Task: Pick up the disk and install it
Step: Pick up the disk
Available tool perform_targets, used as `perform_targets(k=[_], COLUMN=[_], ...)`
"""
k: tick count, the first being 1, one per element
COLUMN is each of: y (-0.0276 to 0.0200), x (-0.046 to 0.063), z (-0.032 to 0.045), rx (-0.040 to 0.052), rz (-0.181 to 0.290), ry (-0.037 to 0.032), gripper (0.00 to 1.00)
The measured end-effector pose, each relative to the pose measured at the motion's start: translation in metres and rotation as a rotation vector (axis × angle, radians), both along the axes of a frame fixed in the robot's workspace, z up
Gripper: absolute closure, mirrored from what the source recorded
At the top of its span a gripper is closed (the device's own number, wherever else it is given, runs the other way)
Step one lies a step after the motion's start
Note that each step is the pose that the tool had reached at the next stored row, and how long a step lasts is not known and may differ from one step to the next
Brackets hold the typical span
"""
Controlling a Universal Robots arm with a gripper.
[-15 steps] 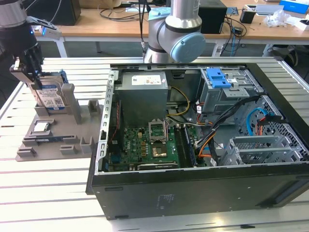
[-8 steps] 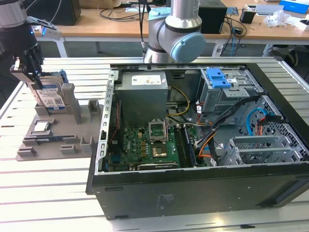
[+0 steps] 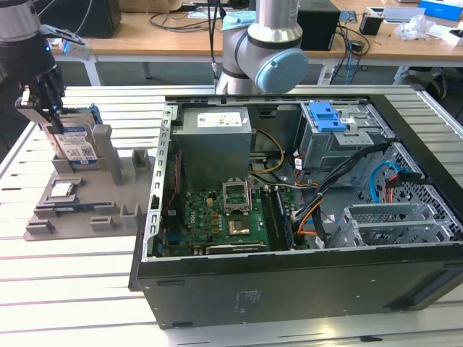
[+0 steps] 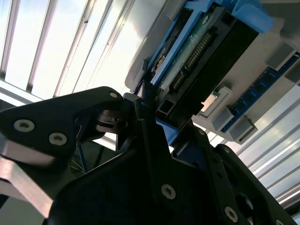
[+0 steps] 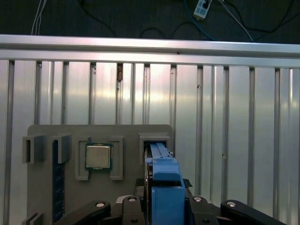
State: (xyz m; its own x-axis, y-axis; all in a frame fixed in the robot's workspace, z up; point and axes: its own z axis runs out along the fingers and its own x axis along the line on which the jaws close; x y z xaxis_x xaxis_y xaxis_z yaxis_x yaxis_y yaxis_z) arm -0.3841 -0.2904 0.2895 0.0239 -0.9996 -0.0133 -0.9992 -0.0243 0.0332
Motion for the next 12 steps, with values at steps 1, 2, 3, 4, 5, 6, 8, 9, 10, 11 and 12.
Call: perform_targets(k=[1,2,3,4,5,6,8,9,10,11,12], y=[0.0000,0.0000,0.0000,0.0000,0.0000,0.0000,0.0000,0.0000,0.0000,0.0000,0.0000], x=[0.0000,0.0000,0.0000,0.0000,0.0000,0.0001,0.0001,0.0001,0.0001,0.0001,0.0000], z=[-0.0001,-0.0001,-0.0002,-0.0002,-0.0003,-0.0003,-0.0004,-0.0002,0.0003,0.0012,0.0024], rx=[0.0000,0.0000,0.0000,0.0001,0.0000,0.0000,0.0000,0.0002,0.0003,0.0004,0.0003], rz=[0.000,0.000,0.000,0.000,0.000,0.000,0.000,0.000,0.000,0.000,0.000], ry=[0.0000,0.0001,0.0000,0.0000,0.0000,0.0000,0.0000,-0.0003,-0.0005,-0.0006,-0.0001], gripper=[0.64,0.64,0.64,0.64,0.64,0.64,0.64,0.64,0.64,0.64,0.64])
